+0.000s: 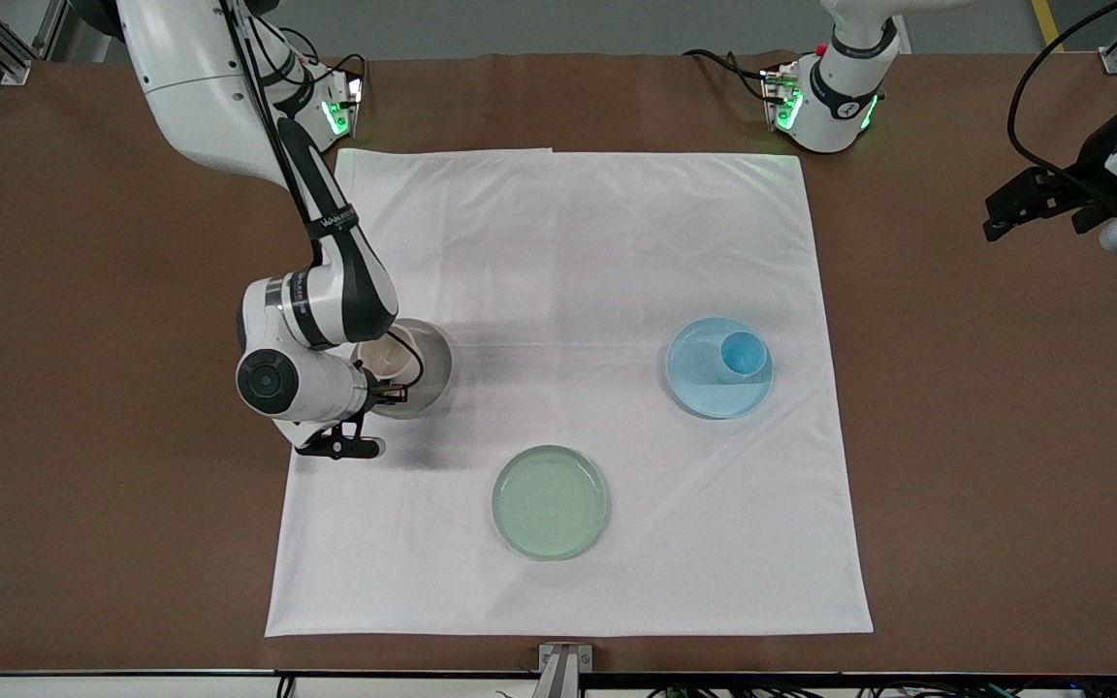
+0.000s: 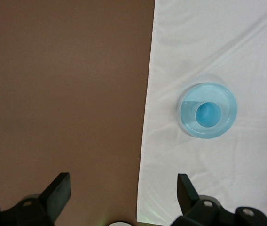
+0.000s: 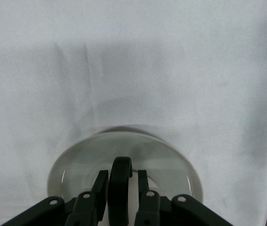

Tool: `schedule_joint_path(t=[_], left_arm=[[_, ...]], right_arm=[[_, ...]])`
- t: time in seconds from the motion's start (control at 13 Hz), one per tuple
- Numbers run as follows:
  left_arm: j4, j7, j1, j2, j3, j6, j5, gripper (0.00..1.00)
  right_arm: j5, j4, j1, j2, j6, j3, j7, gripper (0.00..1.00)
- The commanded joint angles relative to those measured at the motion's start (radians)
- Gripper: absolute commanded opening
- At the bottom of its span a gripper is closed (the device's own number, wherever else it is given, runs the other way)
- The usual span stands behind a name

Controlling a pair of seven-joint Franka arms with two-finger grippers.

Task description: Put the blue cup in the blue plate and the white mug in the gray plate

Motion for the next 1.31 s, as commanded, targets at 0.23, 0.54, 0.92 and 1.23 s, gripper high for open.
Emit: schedule_joint_path(t=[0.23,0.54,0.92,1.23], left_arm=[[-0.037,-0.001,0.002,-0.032,-0.014,0.02,-0.007,1.0],[-0.037,0.005,0.001,-0.018,-0.014,0.037,-0.003,1.0],[-0.031,0.011,-0.002,-0.007,-0.015,0.062,0.0,1.0],[-0.024,0.013,-0.002,0.002,-0.015,0.068,-0.001,1.0]], right_arm=[[-0.081,-0.017,-0.017,-0.302,-0.354,-0.11,-0.013,1.0],[-0.167,-0.075,-0.135,-0.508,-0.484,-0.149,-0.158,1.0],[-0.238,-0.101,-0.284,-0.562,-0.464,-0.149,-0.345,1.0],[-0.308,-0.22,-0.282,-0.666,-0.326,-0.148,-0.352,1.0]])
